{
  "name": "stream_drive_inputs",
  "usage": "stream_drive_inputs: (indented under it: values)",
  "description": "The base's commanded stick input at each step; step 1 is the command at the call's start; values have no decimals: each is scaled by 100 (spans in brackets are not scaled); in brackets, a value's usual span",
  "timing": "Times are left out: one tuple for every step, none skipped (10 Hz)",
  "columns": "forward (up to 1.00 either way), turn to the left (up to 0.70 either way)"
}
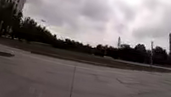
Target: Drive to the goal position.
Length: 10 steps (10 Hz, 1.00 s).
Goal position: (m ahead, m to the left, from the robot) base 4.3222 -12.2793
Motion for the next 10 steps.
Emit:
stream_drive_inputs:
  values:
    - [0,-80]
    - [0,-80]
    - [0,-80]
    - [0,-80]
    - [0,-80]
    - [0,-80]
    - [0,-80]
    - [0,-80]
    - [0,-80]
    - [0,-80]
